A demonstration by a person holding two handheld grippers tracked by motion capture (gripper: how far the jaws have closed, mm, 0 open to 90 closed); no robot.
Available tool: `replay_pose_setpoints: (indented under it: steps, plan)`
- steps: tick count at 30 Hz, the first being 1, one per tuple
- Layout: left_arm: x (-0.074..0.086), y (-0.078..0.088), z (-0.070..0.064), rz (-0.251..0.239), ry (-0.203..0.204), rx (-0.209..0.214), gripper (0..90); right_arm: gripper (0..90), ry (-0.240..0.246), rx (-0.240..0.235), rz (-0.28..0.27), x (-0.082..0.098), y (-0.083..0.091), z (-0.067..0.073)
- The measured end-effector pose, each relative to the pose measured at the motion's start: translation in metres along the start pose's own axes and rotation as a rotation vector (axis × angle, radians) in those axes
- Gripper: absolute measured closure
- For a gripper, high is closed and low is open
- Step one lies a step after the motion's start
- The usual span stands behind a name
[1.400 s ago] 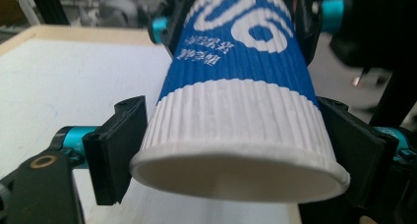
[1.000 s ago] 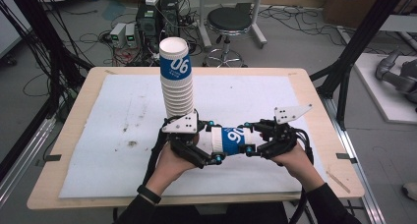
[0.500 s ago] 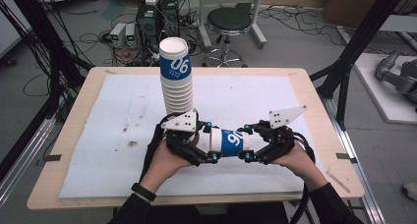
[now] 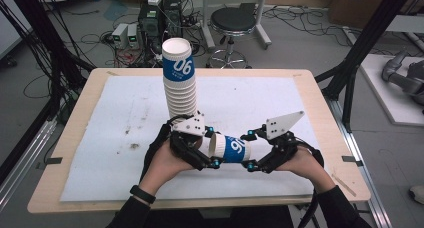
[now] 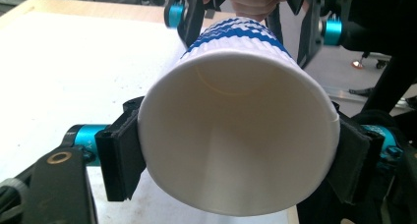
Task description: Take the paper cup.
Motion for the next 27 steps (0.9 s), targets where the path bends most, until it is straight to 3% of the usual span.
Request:
replay_pose_setpoints:
  steps: [3,5,8,9,10,11,15,17,18,19,23,27]
  plan:
    - [0.001,-0.002,-0.002,0.012,-0.006,0.007,22.5,21.8,0.031,0.014,0.059,0.001,-0.012,0.002]
    - [0.0,-0.004,-0.003,0.015,-0.014,0.016,22.5,28.0,0.038,0.01,0.062,0.001,-0.017,0.002]
    - [0.0,-0.004,-0.004,0.012,-0.013,0.012,21.3,29.4,0.051,0.002,0.062,0.003,-0.019,0.002]
    - [-0.002,-0.003,-0.003,-0.039,-0.003,0.012,19.4,29.5,0.05,-0.008,0.044,0.003,-0.018,0.001]
    - [-0.002,-0.003,-0.003,-0.039,-0.003,0.012,18.0,29.5,0.05,-0.008,0.044,0.003,-0.018,0.001]
    - [-0.003,-0.003,-0.002,-0.096,0.022,0.021,16.3,29.5,0.038,-0.026,0.014,0.003,-0.017,0.0]
    - [-0.004,-0.001,0.0,-0.139,0.042,0.016,10.0,29.6,0.021,-0.039,-0.035,0.004,-0.013,-0.003]
    - [-0.006,0.003,0.001,-0.221,0.071,0.018,9.8,29.7,-0.009,-0.061,-0.11,0.003,-0.006,-0.005]
    - [-0.006,0.003,0.001,-0.221,0.071,0.018,9.7,29.7,-0.009,-0.061,-0.11,0.003,-0.006,-0.005]
    - [-0.007,0.006,0.002,-0.263,0.084,0.026,9.7,29.7,-0.02,-0.068,-0.127,0.003,-0.005,-0.005]
    - [-0.007,0.01,0.003,-0.334,0.111,0.038,9.7,29.7,-0.046,-0.076,-0.19,0.003,0.001,-0.007]
    - [-0.01,0.009,0.002,-0.365,0.118,0.059,9.7,29.6,-0.059,-0.087,-0.241,0.001,0.003,-0.006]
Point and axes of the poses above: each handheld gripper's, and its own axes: y roughly backward along the jaws, x roughly out of its underside, z roughly to its left, the point moved 6 cm from there along -y, roughly forward along the jaws, and after that the axes turned 8 degrees about z, right-handed, at the moved point
